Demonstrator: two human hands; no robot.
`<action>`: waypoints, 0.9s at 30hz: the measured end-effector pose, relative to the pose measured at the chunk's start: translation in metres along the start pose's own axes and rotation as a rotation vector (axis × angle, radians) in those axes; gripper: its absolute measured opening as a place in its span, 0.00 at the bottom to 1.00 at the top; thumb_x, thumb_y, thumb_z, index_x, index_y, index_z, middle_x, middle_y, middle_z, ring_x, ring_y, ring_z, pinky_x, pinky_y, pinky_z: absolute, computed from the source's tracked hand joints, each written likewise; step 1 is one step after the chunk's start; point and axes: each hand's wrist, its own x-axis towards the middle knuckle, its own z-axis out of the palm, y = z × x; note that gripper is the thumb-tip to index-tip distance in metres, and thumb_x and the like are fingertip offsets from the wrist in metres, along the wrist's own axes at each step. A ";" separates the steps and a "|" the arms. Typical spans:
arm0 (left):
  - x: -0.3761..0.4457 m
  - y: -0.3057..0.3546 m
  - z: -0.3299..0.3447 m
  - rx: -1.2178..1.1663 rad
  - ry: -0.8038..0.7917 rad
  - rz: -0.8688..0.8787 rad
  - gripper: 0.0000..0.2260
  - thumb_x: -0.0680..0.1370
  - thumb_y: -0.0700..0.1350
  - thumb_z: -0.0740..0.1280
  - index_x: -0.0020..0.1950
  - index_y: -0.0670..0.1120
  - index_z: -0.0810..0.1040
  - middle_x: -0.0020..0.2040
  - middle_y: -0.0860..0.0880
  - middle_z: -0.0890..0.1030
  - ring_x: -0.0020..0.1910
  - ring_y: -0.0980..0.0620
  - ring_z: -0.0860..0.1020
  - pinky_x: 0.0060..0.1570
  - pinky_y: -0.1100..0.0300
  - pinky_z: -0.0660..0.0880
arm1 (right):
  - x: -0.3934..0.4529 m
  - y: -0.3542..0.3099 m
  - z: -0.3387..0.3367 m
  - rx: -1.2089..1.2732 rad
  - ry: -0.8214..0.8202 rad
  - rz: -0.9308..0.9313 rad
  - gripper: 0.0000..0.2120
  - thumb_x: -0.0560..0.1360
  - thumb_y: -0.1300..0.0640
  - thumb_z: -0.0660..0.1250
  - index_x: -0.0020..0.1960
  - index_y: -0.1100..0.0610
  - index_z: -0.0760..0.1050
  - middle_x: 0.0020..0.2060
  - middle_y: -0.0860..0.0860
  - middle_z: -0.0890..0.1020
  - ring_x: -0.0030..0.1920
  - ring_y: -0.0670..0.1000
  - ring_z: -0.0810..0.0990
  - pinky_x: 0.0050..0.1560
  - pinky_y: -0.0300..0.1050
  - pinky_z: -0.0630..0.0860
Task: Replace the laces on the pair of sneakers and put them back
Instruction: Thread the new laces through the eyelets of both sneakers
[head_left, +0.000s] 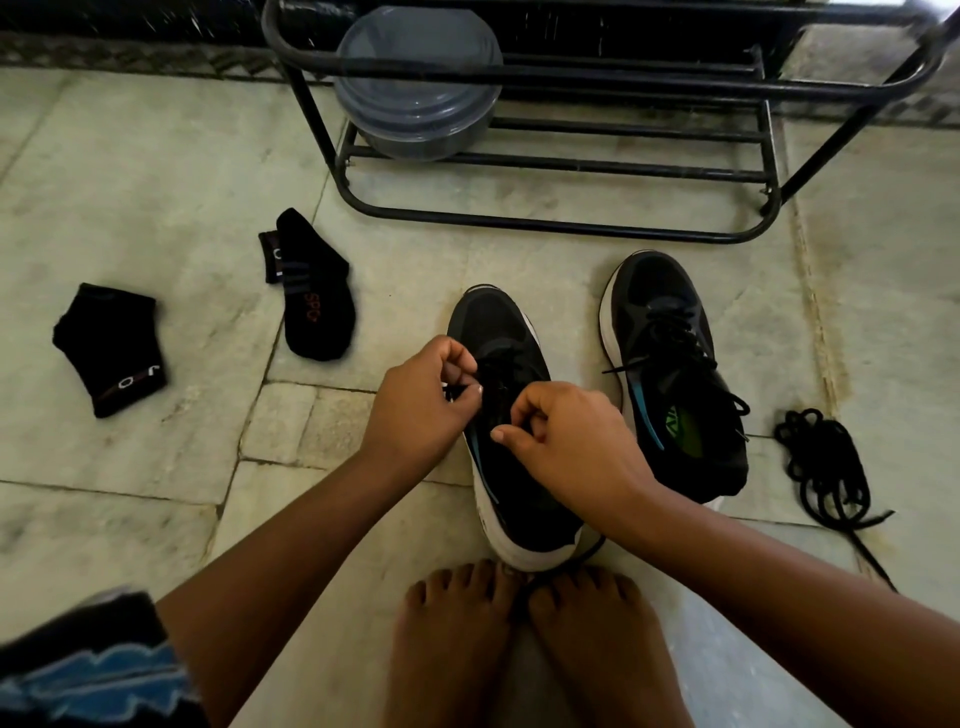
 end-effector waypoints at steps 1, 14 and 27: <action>0.001 -0.001 -0.001 0.022 0.001 0.011 0.07 0.73 0.40 0.69 0.45 0.50 0.73 0.36 0.56 0.78 0.38 0.62 0.77 0.37 0.74 0.69 | 0.000 0.000 0.000 -0.004 0.000 -0.009 0.09 0.74 0.47 0.68 0.40 0.50 0.74 0.29 0.44 0.71 0.30 0.41 0.69 0.31 0.34 0.63; 0.006 -0.002 -0.009 0.120 -0.023 0.143 0.08 0.73 0.42 0.69 0.45 0.52 0.72 0.37 0.56 0.78 0.40 0.58 0.78 0.38 0.69 0.72 | -0.001 -0.001 0.003 -0.051 -0.026 -0.045 0.08 0.75 0.47 0.66 0.44 0.50 0.73 0.33 0.44 0.70 0.33 0.42 0.69 0.33 0.33 0.63; 0.003 0.007 -0.006 -0.028 -0.071 -0.071 0.04 0.74 0.48 0.71 0.46 0.52 0.77 0.39 0.55 0.81 0.40 0.62 0.79 0.39 0.75 0.72 | -0.006 -0.006 0.004 -0.146 -0.076 -0.156 0.12 0.79 0.52 0.61 0.62 0.52 0.70 0.50 0.46 0.72 0.45 0.46 0.73 0.44 0.38 0.71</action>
